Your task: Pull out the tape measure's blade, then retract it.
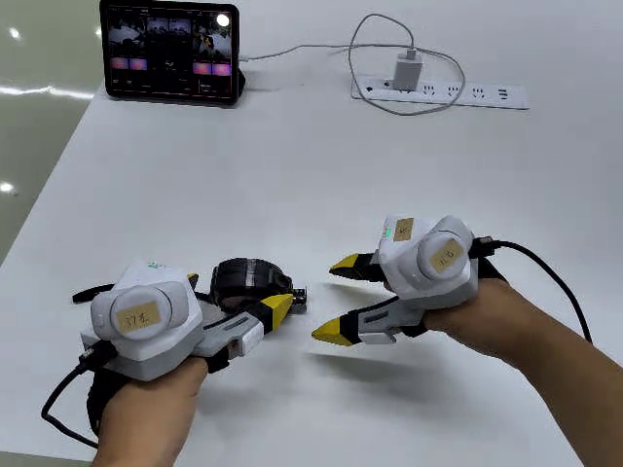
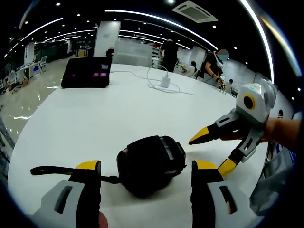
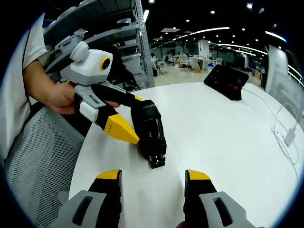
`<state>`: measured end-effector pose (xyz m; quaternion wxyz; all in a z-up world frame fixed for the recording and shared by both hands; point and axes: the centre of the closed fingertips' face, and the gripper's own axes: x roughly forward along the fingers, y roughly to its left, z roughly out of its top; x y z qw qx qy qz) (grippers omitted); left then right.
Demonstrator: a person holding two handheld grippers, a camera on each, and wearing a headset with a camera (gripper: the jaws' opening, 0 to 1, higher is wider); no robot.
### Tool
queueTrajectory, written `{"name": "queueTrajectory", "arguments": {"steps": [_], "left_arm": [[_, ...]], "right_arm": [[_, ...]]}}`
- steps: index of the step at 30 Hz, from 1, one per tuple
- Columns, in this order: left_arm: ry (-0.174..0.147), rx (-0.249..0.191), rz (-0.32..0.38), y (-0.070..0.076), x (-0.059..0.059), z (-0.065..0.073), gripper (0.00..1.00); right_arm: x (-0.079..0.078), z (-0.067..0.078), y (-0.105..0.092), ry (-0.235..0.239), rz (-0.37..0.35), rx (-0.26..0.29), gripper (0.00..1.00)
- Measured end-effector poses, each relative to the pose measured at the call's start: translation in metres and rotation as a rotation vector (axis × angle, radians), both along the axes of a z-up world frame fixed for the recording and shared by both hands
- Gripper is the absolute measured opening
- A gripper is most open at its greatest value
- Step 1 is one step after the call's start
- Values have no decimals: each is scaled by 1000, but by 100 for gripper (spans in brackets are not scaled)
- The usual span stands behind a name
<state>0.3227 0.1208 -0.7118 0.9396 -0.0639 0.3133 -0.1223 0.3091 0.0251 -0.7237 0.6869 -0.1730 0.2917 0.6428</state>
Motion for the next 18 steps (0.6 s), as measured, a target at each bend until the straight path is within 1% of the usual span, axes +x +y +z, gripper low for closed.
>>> {"name": "queueTrajectory", "arguments": {"steps": [5,7,8,9,11,16,18], "left_arm": [[-15,31,-61,-2,-5,4,78],[-16,31,-95,-4,-8,5,78],[-24,19,-114,-7,-10,8,77],[-24,20,-120,-6,-11,8,77],[-30,39,-135,-4,-13,9,79],[-40,55,-173,-2,-16,15,81],[-48,75,-204,-3,-18,18,83]], "right_arm": [[-1,4,-11,-6,-20,8,55],[-1,5,-15,-8,-30,7,57],[-2,6,-18,-8,-33,9,58],[-2,6,-21,-10,-38,5,58],[-3,8,-26,-10,-49,7,60],[-3,14,-37,-13,-89,8,63],[-3,17,-42,-17,-100,9,64]]}}
